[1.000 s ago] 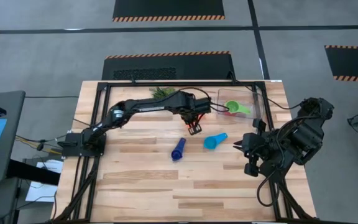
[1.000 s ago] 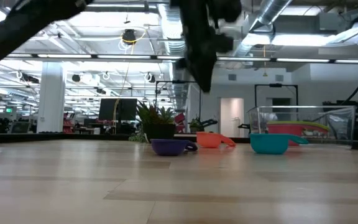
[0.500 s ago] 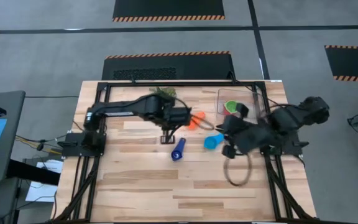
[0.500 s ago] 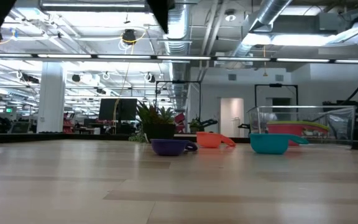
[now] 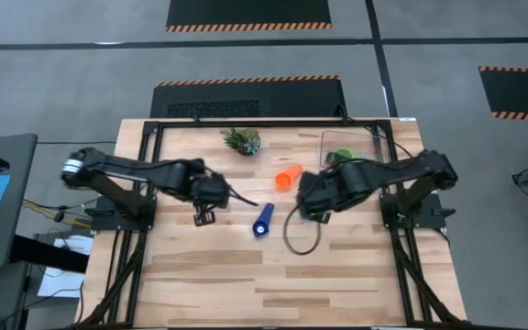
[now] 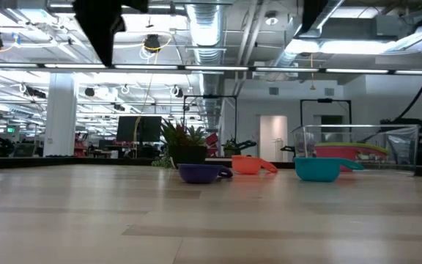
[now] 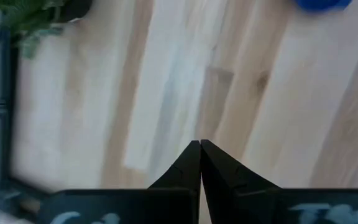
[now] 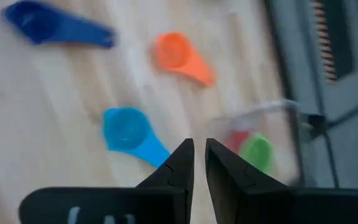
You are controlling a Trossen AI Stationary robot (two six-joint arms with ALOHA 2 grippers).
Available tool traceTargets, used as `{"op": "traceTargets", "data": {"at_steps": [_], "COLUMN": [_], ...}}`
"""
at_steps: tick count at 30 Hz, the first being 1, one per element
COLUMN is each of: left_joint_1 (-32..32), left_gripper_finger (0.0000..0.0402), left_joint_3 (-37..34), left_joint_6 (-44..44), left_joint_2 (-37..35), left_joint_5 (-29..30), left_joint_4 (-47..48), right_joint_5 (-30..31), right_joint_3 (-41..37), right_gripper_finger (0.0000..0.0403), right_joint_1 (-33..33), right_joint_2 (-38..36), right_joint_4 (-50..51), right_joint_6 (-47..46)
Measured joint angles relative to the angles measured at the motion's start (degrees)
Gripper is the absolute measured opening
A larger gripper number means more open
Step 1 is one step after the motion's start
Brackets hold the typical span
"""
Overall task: Nest measuring cups in basket
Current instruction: Stack the light blue measuring cup on top of the green measuring cup in the transparent bin
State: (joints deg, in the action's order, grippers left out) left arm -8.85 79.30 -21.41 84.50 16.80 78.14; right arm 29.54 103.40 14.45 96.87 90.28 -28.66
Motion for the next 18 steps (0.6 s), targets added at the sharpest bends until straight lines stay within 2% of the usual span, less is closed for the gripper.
{"op": "traceTargets", "data": {"at_steps": [5, 10, 12, 16, 18], "left_joint_1": [-2.15, -3.21, -3.27, -3.27, -3.26], "left_gripper_finger": [0.0, 0.0, 0.0, 0.0, 0.0], "left_joint_3": [-10.18, -13.01, -13.0, -12.97, -12.99], "left_joint_6": [-5.9, -7.6, -7.15, -4.52, -3.13], "left_joint_2": [-8.49, -12.34, -12.63, -12.78, -12.56], "left_joint_5": [-0.34, -0.02, 0.26, 0.61, 1.06], "left_joint_4": [-11.37, -18.08, -20.3, -24.93, -26.07], "right_joint_5": [-2.02, -3.32, -7.36, -22.42, -25.07], "right_joint_3": [-5.02, -21.54, -30.04, -45.65, -50.32], "right_gripper_finger": [0.0066, 0.0066, 0.0066, 0.0066, 0.0066], "right_joint_1": [-1.25, -3.85, -5.5, -8.22, -8.99], "right_joint_2": [0.43, -9.81, -15.79, -26.63, -29.36], "right_joint_4": [-0.04, -6.28, -15.74, -39.55, -48.72], "right_joint_6": [4.19, 3.21, 3.75, 8.9, 9.06]}}
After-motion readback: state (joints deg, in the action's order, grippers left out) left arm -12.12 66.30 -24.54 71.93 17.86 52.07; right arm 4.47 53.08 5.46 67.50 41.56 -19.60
